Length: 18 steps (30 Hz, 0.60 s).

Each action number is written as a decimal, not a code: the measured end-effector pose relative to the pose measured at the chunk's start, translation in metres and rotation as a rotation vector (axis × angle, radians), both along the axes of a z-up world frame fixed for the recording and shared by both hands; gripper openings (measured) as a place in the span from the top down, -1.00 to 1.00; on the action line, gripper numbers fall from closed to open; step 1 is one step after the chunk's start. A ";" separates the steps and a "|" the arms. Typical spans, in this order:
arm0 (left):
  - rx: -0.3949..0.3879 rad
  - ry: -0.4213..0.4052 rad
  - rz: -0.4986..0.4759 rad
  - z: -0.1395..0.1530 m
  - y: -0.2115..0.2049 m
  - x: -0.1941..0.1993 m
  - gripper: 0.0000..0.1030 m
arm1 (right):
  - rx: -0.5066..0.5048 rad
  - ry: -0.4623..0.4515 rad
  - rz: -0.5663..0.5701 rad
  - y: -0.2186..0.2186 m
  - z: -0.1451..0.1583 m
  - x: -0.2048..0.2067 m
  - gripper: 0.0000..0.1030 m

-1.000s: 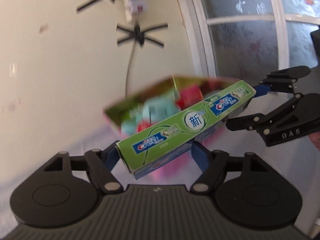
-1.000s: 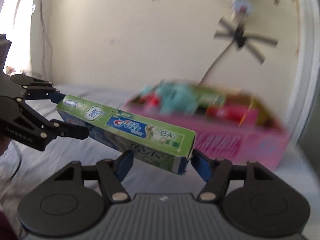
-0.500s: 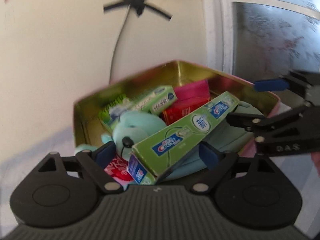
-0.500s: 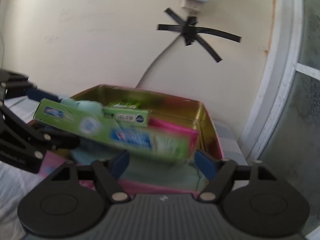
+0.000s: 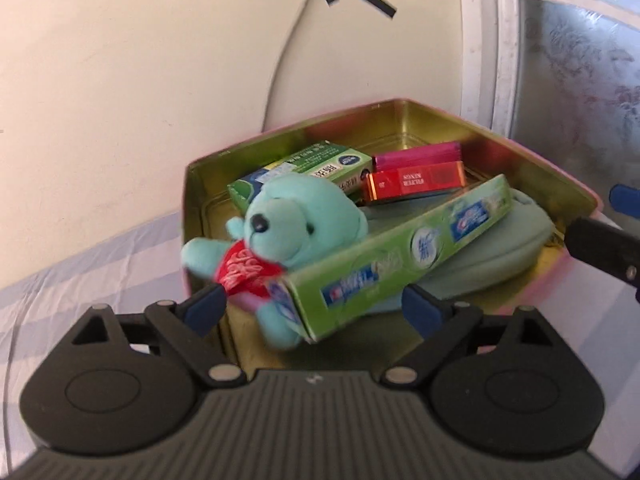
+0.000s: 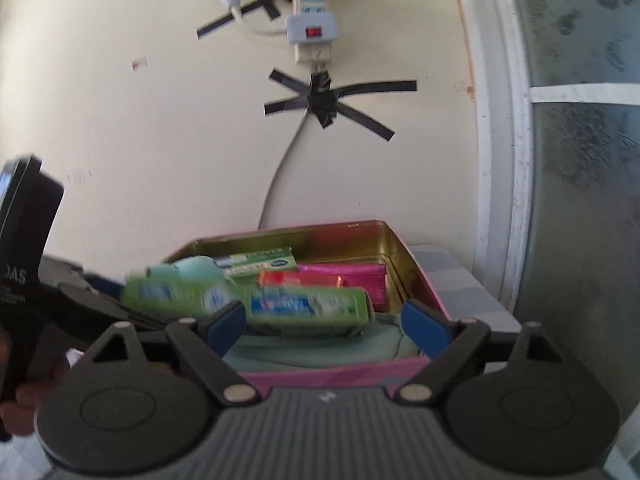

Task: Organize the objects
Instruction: 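Carry the toothpaste box into the tin with both grippers and release, then withdraw both grippers from the tin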

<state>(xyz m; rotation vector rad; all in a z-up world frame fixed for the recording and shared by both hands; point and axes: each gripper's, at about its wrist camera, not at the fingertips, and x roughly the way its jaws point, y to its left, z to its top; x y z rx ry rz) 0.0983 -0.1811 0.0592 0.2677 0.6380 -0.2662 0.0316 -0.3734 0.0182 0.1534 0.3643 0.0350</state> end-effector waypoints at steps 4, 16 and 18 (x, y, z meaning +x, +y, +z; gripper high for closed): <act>-0.027 -0.033 0.021 0.013 0.017 -0.026 -0.88 | 0.079 -0.037 -0.004 0.007 0.004 -0.025 -0.73; -0.081 -0.071 0.051 0.016 0.057 -0.075 -0.92 | 0.239 -0.029 -0.012 0.047 -0.005 -0.088 -0.78; -0.086 -0.070 0.052 0.013 0.063 -0.082 -0.93 | 0.250 -0.012 -0.005 0.052 -0.007 -0.092 -0.81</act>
